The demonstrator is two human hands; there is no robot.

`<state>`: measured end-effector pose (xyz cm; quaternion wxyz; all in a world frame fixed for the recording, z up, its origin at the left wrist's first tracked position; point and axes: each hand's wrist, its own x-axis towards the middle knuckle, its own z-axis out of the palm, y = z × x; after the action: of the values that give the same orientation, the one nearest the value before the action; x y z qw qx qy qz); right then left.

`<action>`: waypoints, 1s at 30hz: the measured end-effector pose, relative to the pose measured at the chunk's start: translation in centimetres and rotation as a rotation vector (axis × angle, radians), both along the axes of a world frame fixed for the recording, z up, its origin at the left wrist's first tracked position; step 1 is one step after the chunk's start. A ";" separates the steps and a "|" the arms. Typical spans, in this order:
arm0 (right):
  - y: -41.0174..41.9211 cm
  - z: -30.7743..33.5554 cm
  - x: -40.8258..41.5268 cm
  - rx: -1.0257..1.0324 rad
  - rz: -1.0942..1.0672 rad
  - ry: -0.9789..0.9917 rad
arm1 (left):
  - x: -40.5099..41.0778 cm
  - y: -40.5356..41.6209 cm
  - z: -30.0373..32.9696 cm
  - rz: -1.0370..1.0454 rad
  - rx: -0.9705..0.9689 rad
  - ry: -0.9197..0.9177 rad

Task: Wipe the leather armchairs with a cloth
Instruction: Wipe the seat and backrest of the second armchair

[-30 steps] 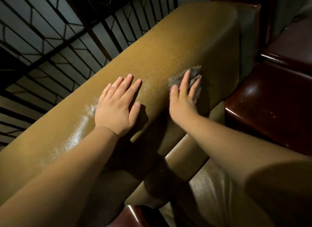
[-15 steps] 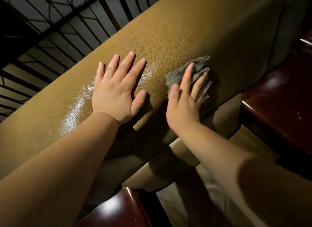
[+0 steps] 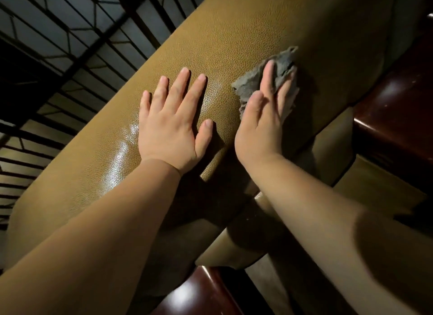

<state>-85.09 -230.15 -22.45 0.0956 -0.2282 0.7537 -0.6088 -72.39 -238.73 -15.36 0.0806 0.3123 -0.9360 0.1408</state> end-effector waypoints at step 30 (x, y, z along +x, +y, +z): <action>-0.9 -6.3 6.6 0.067 -0.241 -0.082 | 0.5 -0.4 -0.4 -0.046 -0.029 0.082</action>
<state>-78.45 -231.06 -28.74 0.0600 -0.1078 0.7912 -0.5990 -71.92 -239.11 -15.73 0.1267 0.2951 -0.9367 0.1395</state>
